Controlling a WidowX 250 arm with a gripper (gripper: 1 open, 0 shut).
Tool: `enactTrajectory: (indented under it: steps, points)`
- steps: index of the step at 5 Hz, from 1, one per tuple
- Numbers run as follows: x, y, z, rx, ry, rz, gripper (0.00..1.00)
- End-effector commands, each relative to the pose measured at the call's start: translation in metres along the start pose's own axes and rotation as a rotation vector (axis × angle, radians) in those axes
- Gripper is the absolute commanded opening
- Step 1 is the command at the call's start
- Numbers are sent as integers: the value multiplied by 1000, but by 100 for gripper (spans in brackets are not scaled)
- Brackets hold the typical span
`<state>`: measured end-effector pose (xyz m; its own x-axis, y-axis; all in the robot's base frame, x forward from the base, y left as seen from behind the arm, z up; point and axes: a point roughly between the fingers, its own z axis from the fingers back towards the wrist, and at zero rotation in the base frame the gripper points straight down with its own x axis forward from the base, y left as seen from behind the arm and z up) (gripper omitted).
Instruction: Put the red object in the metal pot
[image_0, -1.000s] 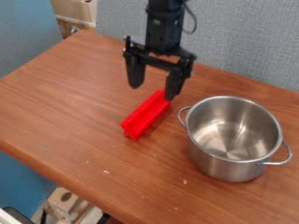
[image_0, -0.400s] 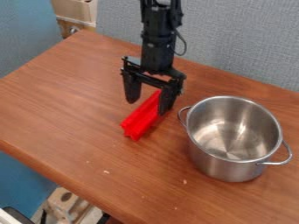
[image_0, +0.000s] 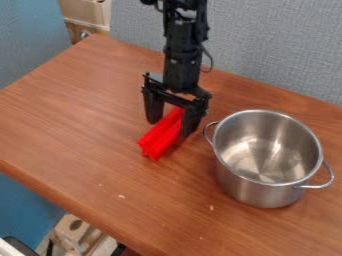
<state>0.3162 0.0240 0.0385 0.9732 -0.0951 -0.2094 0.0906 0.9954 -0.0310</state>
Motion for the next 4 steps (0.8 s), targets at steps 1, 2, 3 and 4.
enactTrajectory:
  steps: [1,2,3,4]
  points:
    - [9,9,13,13,-64,12,100]
    - [10,11,10,12,-65,14,100]
    - [11,12,9,14,-70,12,100]
    - [11,12,9,18,-74,11,100]
